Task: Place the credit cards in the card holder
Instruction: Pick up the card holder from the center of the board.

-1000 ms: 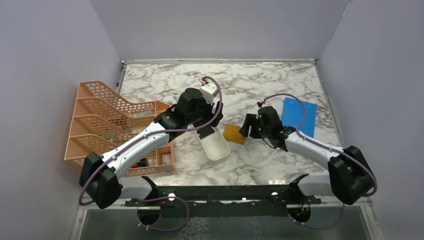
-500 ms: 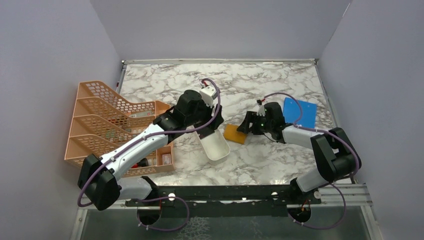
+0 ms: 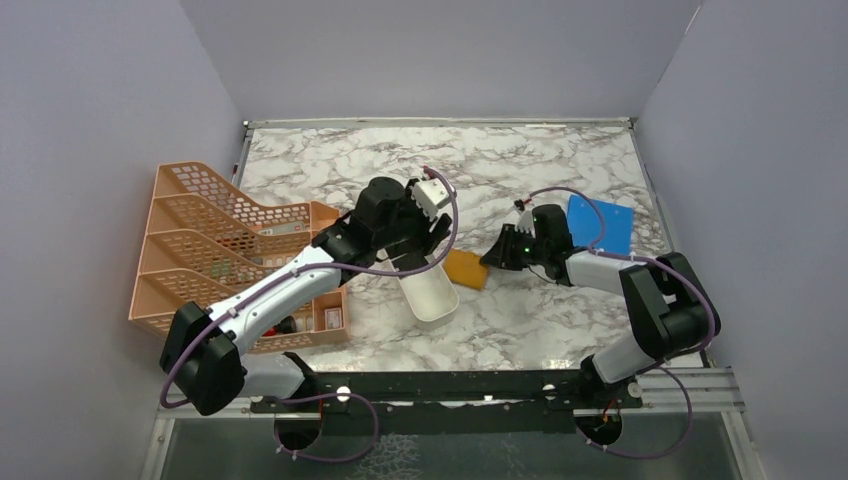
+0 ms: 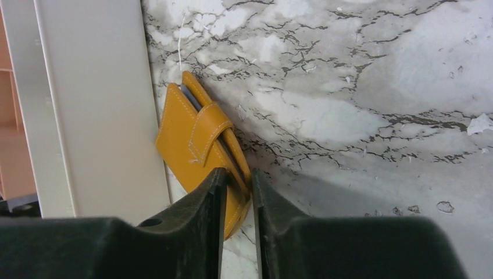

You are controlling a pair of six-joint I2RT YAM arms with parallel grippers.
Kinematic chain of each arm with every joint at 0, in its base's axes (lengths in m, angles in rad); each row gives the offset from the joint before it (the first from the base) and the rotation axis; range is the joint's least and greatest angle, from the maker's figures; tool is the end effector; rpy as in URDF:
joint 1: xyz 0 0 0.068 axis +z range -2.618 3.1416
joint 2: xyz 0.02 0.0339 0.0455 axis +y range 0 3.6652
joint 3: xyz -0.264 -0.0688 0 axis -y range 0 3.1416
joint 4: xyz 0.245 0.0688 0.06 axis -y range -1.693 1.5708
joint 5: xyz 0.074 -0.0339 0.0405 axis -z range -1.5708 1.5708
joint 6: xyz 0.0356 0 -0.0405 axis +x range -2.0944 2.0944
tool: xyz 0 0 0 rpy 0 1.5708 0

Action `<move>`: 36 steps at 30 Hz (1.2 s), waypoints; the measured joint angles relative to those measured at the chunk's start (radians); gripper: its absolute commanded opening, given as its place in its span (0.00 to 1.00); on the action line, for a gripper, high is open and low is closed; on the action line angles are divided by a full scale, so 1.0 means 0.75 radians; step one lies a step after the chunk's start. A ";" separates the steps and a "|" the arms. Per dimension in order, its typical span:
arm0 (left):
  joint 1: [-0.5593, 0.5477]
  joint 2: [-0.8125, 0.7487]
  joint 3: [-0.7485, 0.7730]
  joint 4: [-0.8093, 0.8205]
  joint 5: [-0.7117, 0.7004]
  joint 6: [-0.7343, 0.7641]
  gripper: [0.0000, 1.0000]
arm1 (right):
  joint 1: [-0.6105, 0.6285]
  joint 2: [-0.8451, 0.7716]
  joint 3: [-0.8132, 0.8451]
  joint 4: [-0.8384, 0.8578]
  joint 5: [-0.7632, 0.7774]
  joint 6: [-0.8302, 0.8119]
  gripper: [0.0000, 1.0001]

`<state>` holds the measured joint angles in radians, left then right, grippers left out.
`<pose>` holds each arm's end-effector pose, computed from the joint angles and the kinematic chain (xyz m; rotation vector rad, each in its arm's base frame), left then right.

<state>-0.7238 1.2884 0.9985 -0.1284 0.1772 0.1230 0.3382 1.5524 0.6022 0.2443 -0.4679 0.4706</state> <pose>0.2191 -0.2021 0.3102 0.9376 1.7964 -0.5606 0.2653 0.1103 0.1444 -0.1027 2.3658 0.9432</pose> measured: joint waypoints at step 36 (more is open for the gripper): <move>-0.230 -0.005 -0.432 0.676 0.079 1.478 0.69 | -0.050 -0.689 0.128 -0.399 -0.030 0.871 0.01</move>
<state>-0.8967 1.2850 0.6746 0.3790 0.2363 1.2316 0.3008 1.0355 0.6979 -0.0551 -0.4900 1.1240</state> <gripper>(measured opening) 0.717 0.036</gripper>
